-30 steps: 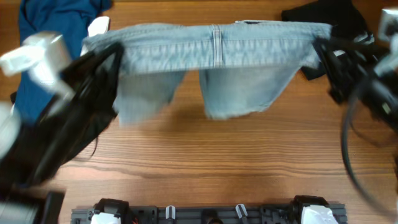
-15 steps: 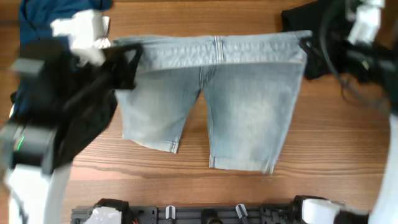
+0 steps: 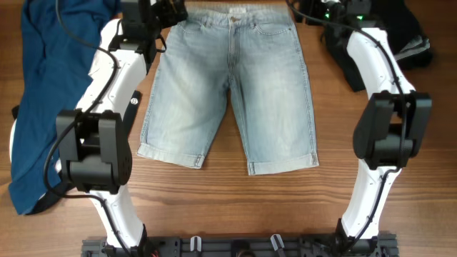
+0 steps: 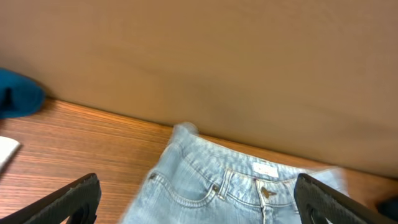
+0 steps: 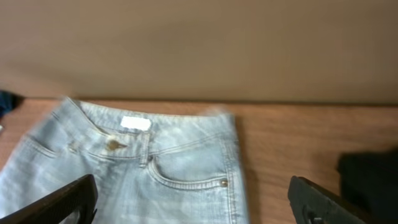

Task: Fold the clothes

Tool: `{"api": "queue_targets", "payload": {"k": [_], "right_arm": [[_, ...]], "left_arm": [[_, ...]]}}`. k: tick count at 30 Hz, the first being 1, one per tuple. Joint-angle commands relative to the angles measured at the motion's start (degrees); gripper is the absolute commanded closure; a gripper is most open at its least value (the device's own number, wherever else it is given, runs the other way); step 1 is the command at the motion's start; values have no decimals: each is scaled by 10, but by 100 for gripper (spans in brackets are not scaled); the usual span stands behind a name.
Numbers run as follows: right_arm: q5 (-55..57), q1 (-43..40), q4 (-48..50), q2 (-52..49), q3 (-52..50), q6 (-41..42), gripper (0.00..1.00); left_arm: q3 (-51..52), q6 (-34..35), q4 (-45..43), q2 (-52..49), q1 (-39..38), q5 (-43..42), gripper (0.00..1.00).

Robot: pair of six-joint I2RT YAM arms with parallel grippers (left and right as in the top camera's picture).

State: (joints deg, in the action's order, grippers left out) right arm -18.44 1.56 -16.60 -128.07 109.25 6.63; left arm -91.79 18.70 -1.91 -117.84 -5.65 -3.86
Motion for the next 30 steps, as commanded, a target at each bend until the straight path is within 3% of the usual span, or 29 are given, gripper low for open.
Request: {"api": "queue_targets", "payload": {"k": [1,4,6,9,12,18,23,30], "right_arm": [[15,20,-4,28,13,41,0],[-2,21,-115,65,13,39,0],[-5,25,-269,89,13,39,0],[16,39,-425,88,-3,57,0],[101,67,-477,88,-87,106,0],[123,89,-399,88,-264,180,0],[170,80,-335,88,-337,195,0],[147,-80,-324,88,-370,149,0]], "left_arm": [[-12,-10,7,21,-5,18,0],[-12,-21,118,69,-5,17,0],[-12,-25,252,112,-5,18,0],[-12,-63,405,143,-4,18,0],[-12,-78,533,138,-3,20,0],[-10,-95,553,137,11,31,0],[-10,-95,541,137,16,31,0],[-10,-95,516,136,16,31,0]]}}
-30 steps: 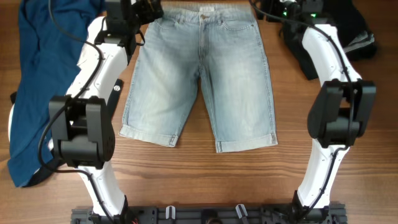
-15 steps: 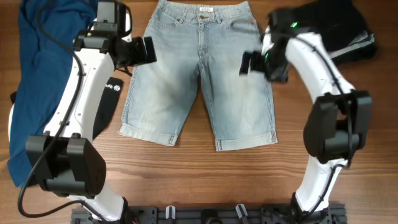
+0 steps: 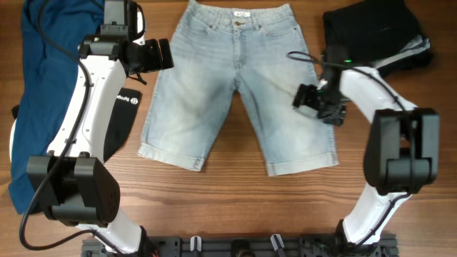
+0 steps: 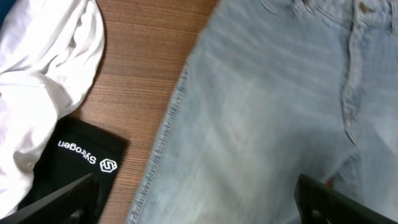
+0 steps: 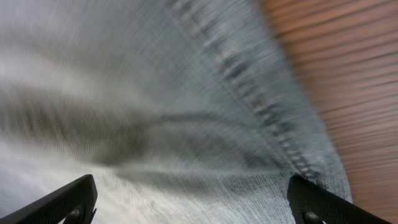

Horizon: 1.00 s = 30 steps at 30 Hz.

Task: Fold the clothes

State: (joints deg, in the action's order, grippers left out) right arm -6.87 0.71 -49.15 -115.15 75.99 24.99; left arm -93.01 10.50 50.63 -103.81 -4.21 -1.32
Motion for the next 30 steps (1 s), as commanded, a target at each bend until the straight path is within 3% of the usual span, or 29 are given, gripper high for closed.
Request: {"api": "queue_targets", "payload": {"k": [1,6,9,13,16,17,20,26,30], "right_arm": [[26,-87,3,-42,-37,-44,0],[-14,-113,-11,-18,-19,-89,0],[-78,-95,-25,85,5,-122,0],[-80,-64,-30,269,21,-142,1],[-80,-59,-33,335,21,-144,2],[-80,-59,-41,360,21,-144,5],[-79,-59,-51,370,21,-145,6],[-78,-59,-53,369,21,-145,6],[-79,-59,-57,370,21,-145,5]], "left_arm": [[2,-13,-16,-4,2,5,0],[2,-22,-95,-5,1,-24,0],[2,-43,-193,-24,-1,-87,0],[-29,-58,-302,-128,-1,-137,1],[-128,-74,-280,-222,-4,-176,2],[-214,-88,-244,-287,-8,-175,2],[-294,-88,-212,-354,-16,-209,3],[-300,-118,-190,-405,-62,-222,9],[-300,-116,-172,-412,-63,-188,22]]}}
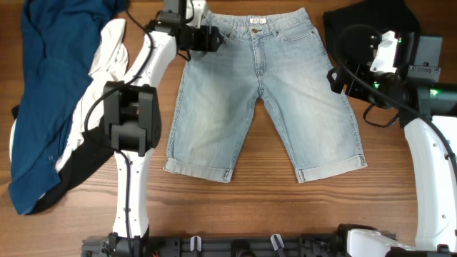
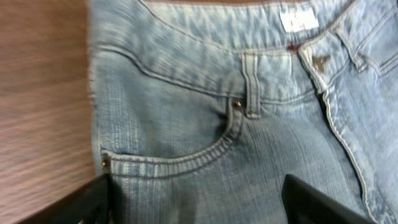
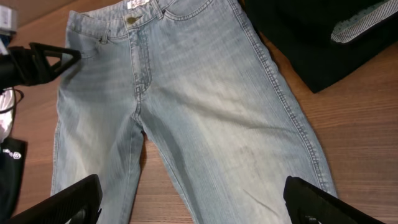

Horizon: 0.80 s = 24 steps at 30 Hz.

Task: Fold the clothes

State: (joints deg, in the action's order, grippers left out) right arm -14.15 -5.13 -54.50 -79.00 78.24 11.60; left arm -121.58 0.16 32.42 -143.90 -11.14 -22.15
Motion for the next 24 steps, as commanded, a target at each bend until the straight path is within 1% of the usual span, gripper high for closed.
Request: {"api": "queue_targets", "payload": {"k": [1,3,4,6,7,8,9,10,11,12,13,14,15,17,19,21,22,23,24], "right_arm": [[-10,0,-4,8,-2,-11,6],[-10,0,-4,8,-2,-11,6],[-10,0,-3,8,-2,-11,6],[-10,2,-2,8,-2,-11,6],[-10,2,-2,8,-2,-11,5],[-10,2,-2,8,-2,-11,6],[-10,3,-2,8,-2,-11,6],[-10,3,-2,8,-2,-11,6],[-10,3,-2,8,-2,-11,6],[-10,3,-2,8,-2,-11,5],[-10,3,-2,8,-2,-11,6],[-10,3,0,8,-2,-11,5],[-10,4,3,8,-2,-10,6],[-12,5,9,7,-2,-9,8],[-14,7,14,0,-2,1,10],[-14,16,19,-16,-2,4,11],[-14,23,22,-25,-3,4,11],[-14,35,30,-45,-3,6,11],[-14,42,33,-56,-3,7,11]], "left_arm": [[-14,-12,16,-12,8,40,25],[-14,-12,19,-13,11,59,27],[-14,-12,19,-13,12,60,40],[-14,-12,19,-13,12,66,68],[-14,-12,21,-13,12,66,73],[-14,-12,22,-14,12,66,74],[-14,-12,23,-18,10,66,73],[-14,-12,24,-24,10,66,67],[-14,-12,26,-32,9,66,65],[-14,-12,28,-41,9,66,65],[-14,-12,31,-45,9,67,70],[-14,-12,32,-45,9,73,83],[-14,5,33,-45,10,104,96],[-14,41,42,-45,16,140,96],[-14,64,79,-37,30,145,96],[-14,111,156,-8,63,162,96],[-14,123,186,4,75,170,96],[-14,141,239,29,96,184,96],[-14,141,280,47,112,186,96]]}}
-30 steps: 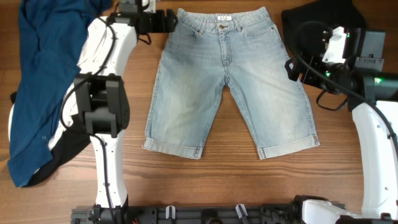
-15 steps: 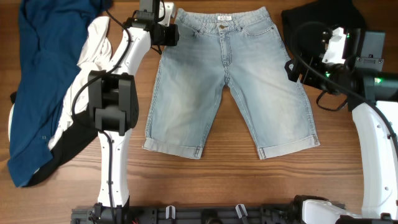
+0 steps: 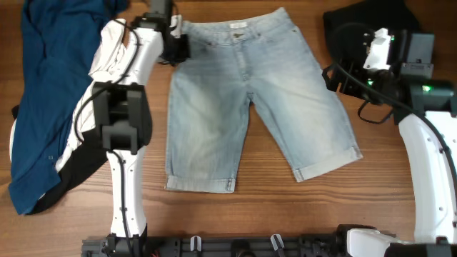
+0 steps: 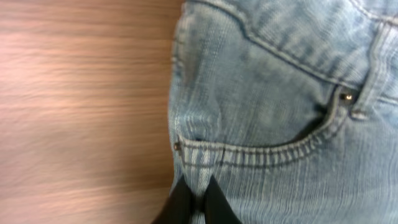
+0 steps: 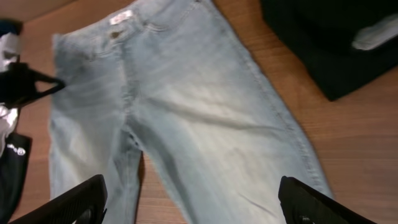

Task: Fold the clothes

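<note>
Light blue denim shorts (image 3: 243, 93) lie flat on the wooden table (image 3: 400, 200), waistband at the far side, both legs pointing toward the near edge. My left gripper (image 3: 177, 48) is at the shorts' left hip. In the left wrist view the gripper (image 4: 197, 191) is shut on a pinch of denim at the side seam, just below the front pocket (image 4: 267, 118). My right gripper (image 3: 335, 77) hangs above the shorts' right side. It stands wide open (image 5: 193, 205) with nothing between the fingers, the shorts (image 5: 186, 106) spread below.
A blue garment (image 3: 43, 93) and a white one (image 3: 107, 50) lie along the left side. A black item (image 3: 78, 164) sits under them. A pile of black clothes (image 3: 371, 21) lies at the far right, also in the right wrist view (image 5: 329, 43).
My left gripper was open over the left front pocket; now it is shut on the denim at the side seam. The shorts have shifted left. The right gripper stays raised and open.
Both grippers were open at the far edge by the waistband. Then the left one was beside the left leg and the right one low over the right leg's outer seam. The shorts then lay further right, right gripper raised. Now the left grips the hip.
</note>
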Tool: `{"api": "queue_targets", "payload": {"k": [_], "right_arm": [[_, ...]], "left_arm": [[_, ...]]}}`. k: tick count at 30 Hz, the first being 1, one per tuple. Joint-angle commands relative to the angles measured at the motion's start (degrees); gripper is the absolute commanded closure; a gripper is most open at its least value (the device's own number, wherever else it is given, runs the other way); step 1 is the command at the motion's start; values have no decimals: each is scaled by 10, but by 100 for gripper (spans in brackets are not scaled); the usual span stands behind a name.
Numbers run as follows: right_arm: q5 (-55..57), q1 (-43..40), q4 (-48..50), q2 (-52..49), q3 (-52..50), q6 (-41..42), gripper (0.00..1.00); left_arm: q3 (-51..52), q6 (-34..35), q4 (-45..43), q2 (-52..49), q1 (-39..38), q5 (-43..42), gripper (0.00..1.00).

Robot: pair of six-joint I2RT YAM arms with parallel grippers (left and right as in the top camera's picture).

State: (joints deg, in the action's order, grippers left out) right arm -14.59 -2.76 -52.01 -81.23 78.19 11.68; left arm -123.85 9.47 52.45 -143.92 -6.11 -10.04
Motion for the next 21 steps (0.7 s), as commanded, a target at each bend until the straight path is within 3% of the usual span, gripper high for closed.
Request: {"api": "queue_targets", "payload": {"k": [1,5,6,7,8,10,14,15,16,18,21], "right_arm": [[-9,29,14,-54,-2,10,11],[-4,56,39,-135,-2,20,12],[7,61,45,-159,-2,20,12],[16,64,49,-176,-2,21,11],[30,67,52,-202,-2,21,11],[55,68,38,-238,-2,26,12],[164,69,-13,-259,-11,99,12],[173,69,-12,-259,-16,99,12],[184,69,-11,-260,-25,97,14],[184,69,4,-263,-39,73,20],[180,69,45,-267,-62,45,21]], "left_arm": [[8,47,139,68,81,66,96],[8,45,309,94,130,112,96],[8,45,337,93,138,125,87],[8,45,350,93,143,134,60],[8,44,358,94,146,144,40],[8,43,368,96,148,162,21],[8,43,365,151,148,166,13],[8,45,356,181,147,165,12],[8,45,349,211,147,163,2],[8,45,336,262,146,159,0],[8,45,316,309,146,145,0]]}}
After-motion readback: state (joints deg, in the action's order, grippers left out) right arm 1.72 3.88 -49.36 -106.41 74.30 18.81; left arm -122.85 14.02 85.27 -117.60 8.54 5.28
